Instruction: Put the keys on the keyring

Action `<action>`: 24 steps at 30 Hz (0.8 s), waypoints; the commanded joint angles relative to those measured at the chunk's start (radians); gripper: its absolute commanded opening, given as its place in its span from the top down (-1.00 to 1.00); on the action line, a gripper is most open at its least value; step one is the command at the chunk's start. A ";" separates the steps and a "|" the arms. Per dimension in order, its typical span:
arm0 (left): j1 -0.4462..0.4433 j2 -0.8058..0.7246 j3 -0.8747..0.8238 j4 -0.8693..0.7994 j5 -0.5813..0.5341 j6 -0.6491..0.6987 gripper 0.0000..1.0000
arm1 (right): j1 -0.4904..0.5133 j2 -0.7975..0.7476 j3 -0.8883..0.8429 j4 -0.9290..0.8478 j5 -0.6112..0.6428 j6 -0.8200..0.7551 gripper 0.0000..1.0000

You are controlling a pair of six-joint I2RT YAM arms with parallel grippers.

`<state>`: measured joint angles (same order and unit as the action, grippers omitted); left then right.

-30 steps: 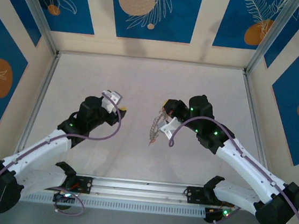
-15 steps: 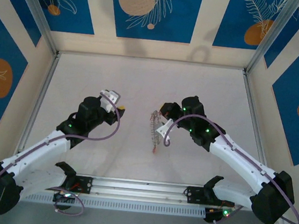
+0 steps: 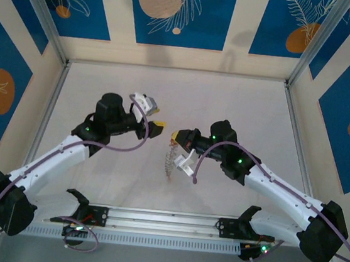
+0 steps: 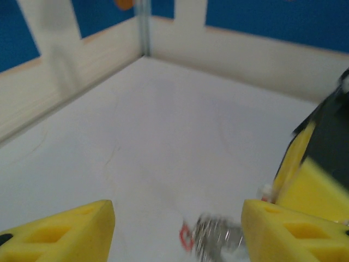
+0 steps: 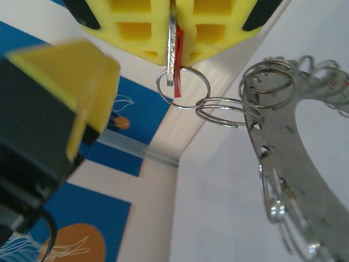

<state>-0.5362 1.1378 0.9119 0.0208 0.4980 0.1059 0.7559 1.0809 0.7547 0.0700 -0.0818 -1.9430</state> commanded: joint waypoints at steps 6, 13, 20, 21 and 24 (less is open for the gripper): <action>0.017 0.040 0.064 -0.112 0.359 -0.141 -0.16 | 0.002 -0.013 -0.002 0.170 -0.085 0.026 1.00; 0.018 0.093 0.073 -0.071 0.480 -0.288 -0.18 | -0.002 -0.021 0.005 0.195 -0.102 0.015 1.00; 0.018 0.096 0.046 -0.009 0.540 -0.351 0.12 | -0.005 -0.013 0.004 0.220 -0.085 0.019 1.00; 0.017 0.094 0.038 0.006 0.549 -0.361 0.14 | -0.005 -0.015 0.002 0.225 -0.087 0.026 1.00; 0.018 0.091 0.022 0.037 0.590 -0.396 0.17 | -0.014 -0.013 -0.001 0.254 -0.100 0.049 1.00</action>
<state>-0.5129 1.2400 0.9527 0.0162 0.9771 -0.2443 0.7506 1.0809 0.7547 0.2100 -0.1551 -1.9293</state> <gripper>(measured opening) 0.418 0.079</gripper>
